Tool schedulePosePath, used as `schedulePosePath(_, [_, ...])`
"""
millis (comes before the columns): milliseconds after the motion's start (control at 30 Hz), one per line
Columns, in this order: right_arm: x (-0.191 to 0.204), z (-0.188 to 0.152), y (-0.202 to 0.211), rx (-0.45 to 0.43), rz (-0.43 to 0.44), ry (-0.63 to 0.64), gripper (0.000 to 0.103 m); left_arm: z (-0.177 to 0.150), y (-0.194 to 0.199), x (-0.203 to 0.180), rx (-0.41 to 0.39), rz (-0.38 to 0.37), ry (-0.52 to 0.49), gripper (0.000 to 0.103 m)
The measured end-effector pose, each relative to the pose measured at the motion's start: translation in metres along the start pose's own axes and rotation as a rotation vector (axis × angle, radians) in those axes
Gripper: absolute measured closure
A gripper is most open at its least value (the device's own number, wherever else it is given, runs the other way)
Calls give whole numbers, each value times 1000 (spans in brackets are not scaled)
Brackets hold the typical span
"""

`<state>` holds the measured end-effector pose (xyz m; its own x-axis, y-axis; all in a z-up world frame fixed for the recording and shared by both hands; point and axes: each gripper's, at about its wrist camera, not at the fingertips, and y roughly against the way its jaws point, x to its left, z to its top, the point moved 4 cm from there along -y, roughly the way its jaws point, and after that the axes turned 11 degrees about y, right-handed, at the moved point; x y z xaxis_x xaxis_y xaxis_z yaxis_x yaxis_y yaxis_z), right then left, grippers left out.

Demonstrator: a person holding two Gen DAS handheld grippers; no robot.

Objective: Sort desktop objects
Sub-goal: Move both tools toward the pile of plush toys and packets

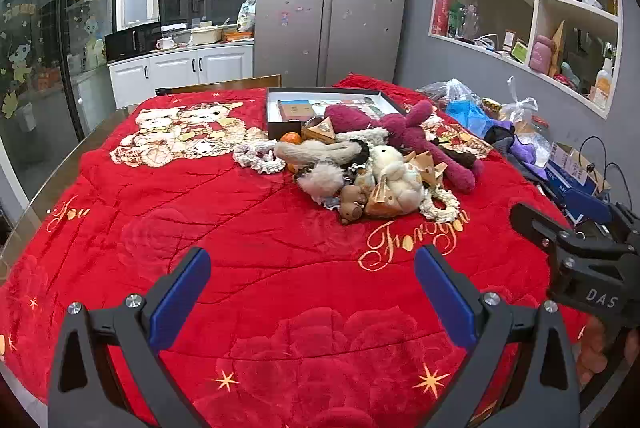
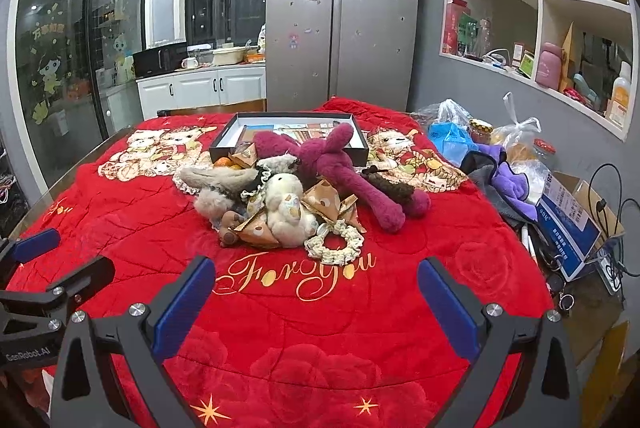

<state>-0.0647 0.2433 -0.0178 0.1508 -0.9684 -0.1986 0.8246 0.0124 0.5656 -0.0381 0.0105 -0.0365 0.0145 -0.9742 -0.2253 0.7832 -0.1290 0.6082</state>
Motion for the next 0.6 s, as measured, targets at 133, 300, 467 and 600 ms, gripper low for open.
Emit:
schedulePosePath(133, [-1,-1,0,0,3,1,0,0,-2,3,16,-22,19,0])
schedulePosePath(300, [-1,-1,-1,1,15,-5,0,-1,-6,5,30,-48,31,0])
schedulePosePath(467, [1,-2,-3,1,22,-4,0,-2,-10,4,30,-34,13,0])
schedulePosePath(600, [2,-3,-5,7,23,-5,0,-4,-14,3,37,-34,8,0])
